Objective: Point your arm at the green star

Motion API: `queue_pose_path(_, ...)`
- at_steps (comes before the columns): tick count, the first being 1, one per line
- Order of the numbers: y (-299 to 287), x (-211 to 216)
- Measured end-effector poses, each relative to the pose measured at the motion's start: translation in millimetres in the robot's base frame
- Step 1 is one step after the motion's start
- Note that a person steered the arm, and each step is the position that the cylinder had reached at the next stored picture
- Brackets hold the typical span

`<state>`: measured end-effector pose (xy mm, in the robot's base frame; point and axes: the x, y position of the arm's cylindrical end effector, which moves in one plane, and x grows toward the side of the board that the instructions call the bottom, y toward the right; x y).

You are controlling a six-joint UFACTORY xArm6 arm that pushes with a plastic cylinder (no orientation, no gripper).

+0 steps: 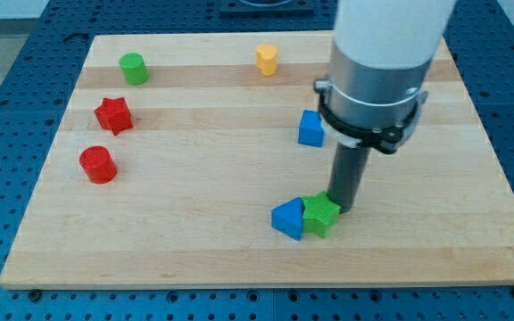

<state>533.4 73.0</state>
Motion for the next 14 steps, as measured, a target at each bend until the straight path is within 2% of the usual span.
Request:
queue_pose_path(4, -158, 0)
queue_pose_path(5, -181, -1)
queue_pose_path(6, -181, -5)
queue_pose_path(8, -45, -7)
queue_pose_path(9, -20, 21)
queue_pose_path(10, 0, 32)
queue_pose_path(14, -22, 38)
